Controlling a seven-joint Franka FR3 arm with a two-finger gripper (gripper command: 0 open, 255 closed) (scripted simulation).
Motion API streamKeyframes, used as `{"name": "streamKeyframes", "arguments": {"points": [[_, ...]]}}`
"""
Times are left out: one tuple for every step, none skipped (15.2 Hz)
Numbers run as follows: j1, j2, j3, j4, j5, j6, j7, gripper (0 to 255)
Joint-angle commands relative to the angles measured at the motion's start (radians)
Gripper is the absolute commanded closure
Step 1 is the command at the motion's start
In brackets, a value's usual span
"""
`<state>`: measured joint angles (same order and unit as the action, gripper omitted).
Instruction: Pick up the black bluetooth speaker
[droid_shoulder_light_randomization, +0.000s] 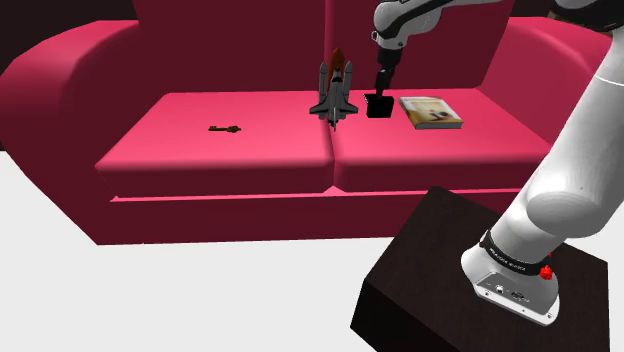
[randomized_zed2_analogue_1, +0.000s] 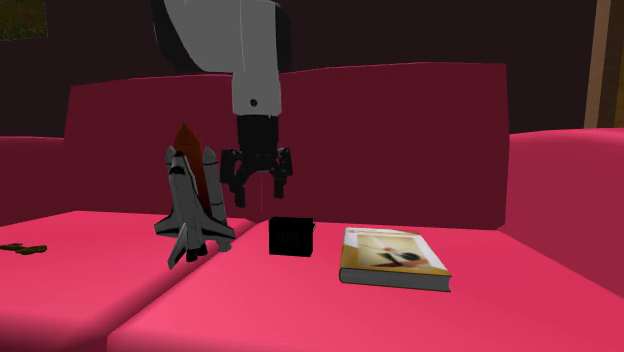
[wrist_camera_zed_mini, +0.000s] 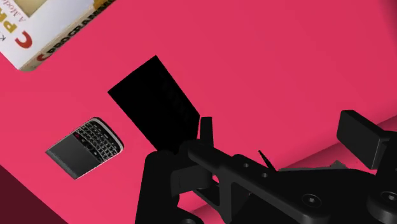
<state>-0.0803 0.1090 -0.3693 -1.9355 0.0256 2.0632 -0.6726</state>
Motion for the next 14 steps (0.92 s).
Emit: {"name": "streamKeyframes", "arguments": {"points": [[-0.020,0.089,-0.005,0.081,0.044,-0.005,-0.049,0],[-0.033,0.133,-0.005,0.124,0.065,-0.010,-0.071,0],[-0.047,0.176,-0.004,0.168,0.085,-0.017,-0.091,0],[-0.062,0.220,-0.001,0.214,0.104,-0.025,-0.110,0],[-0.078,0.264,0.002,0.263,0.122,-0.035,-0.128,0],[-0.094,0.309,0.006,0.314,0.139,-0.047,-0.145,0],[-0.111,0.355,0.010,0.368,0.155,-0.061,-0.159,0],[-0.124,0.388,0.015,0.408,0.166,-0.071,-0.169,0],[-0.125,0.392,0.017,0.401,0.167,-0.060,-0.170,0],[-0.126,0.397,0.018,0.394,0.169,-0.049,-0.171,0],[-0.126,0.401,0.019,0.388,0.171,-0.038,-0.172,0],[-0.127,0.406,0.020,0.381,0.173,-0.027,-0.174,0],[-0.127,0.411,0.022,0.375,0.175,-0.016,-0.175,0],[-0.127,0.416,0.023,0.369,0.177,-0.005,-0.177,0]]}}
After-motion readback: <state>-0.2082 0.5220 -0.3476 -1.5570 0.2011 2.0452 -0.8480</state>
